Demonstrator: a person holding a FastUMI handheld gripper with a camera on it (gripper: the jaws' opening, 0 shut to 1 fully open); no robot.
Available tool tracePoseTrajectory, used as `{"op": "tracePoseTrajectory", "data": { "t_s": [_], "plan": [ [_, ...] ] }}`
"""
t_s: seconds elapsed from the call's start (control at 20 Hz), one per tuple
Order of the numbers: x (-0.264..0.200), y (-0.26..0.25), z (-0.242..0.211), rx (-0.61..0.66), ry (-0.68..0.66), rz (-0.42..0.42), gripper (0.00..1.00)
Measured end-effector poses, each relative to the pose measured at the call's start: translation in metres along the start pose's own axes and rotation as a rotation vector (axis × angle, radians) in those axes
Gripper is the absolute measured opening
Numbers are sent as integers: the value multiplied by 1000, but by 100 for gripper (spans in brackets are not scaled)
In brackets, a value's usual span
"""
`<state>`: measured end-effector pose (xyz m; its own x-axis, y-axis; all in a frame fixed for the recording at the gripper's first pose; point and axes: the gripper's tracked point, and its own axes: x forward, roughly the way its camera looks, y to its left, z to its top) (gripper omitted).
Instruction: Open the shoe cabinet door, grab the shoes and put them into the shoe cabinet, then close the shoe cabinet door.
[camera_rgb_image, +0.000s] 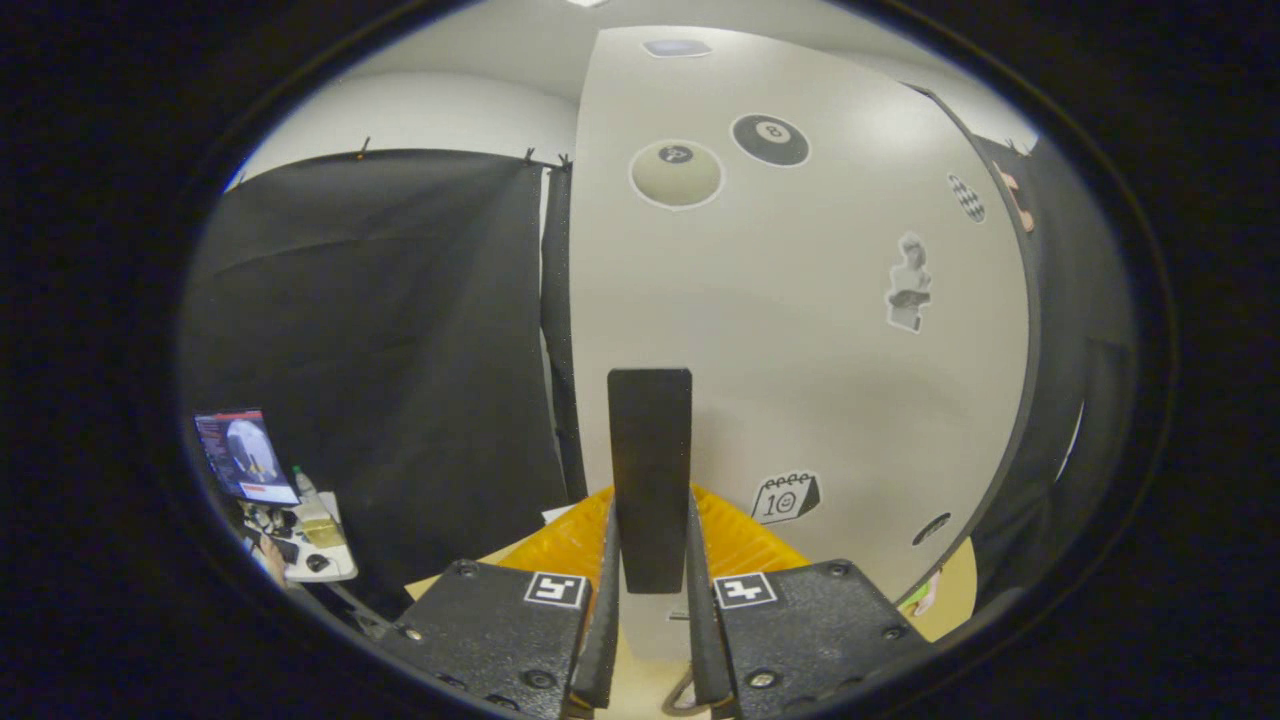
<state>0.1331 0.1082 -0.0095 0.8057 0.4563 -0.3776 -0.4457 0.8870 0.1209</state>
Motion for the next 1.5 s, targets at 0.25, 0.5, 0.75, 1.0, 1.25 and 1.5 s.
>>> {"op": "tracePoseTrajectory", "data": {
  "t_s": [0.25, 0.5, 0.75, 1.0, 1.25, 1.5],
  "plan": [
    [-16, -5, -3, -3, 3, 27, 33],
    [-36, -12, -6, -15, -14, 25, 33],
    [-56, -19, -7, -13, -33, 4, 33],
    [-72, -25, -8, -10, -57, -36, 33],
    [-82, -29, -10, -23, -82, -84, 33],
    [-102, -35, -15, -51, -102, -148, 31]
  ]
}}
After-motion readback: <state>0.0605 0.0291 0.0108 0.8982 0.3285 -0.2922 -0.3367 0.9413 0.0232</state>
